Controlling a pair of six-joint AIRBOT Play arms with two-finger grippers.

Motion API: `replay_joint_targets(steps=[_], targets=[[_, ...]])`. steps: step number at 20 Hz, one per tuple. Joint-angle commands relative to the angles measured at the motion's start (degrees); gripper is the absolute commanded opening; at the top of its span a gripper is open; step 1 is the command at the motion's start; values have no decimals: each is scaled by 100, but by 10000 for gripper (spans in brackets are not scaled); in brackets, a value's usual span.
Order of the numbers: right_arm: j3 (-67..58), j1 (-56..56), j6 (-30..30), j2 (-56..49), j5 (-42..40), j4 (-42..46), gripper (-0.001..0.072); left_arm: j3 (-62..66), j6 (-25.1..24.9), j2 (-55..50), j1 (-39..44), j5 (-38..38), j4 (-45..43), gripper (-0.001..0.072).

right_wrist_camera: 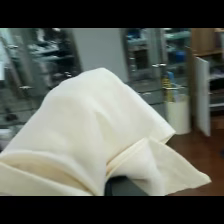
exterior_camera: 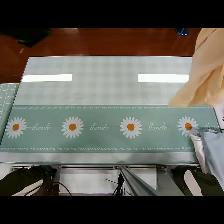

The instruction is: Fold the shirts.

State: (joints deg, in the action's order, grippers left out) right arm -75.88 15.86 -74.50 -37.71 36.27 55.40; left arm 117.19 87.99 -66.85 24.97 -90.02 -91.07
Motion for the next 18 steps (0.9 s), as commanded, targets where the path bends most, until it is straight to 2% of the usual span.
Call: replay_joint_targets(steps=[1,3,5,9,13,16,18], targets=[[0,0,46,518,1123,-798,32,22,195,492,4,-321,0,715],[0,-2,50,337,2024,-789,31,-42,232,516,4,-645,0,714],[13,-4,48,48,2586,-761,31,-229,302,509,4,-721,0,715],[42,-992,66,-769,2857,-146,31,-813,302,472,4,-682,0,714],[42,-3314,17,-2031,2704,101,32,-1471,295,466,4,-597,-2,715],[42,-4671,-101,-2966,2636,1080,33,-1923,293,466,4,-599,-2,715],[42,-5058,-356,-3453,2621,1733,34,-2264,273,466,4,-590,-2,715]])
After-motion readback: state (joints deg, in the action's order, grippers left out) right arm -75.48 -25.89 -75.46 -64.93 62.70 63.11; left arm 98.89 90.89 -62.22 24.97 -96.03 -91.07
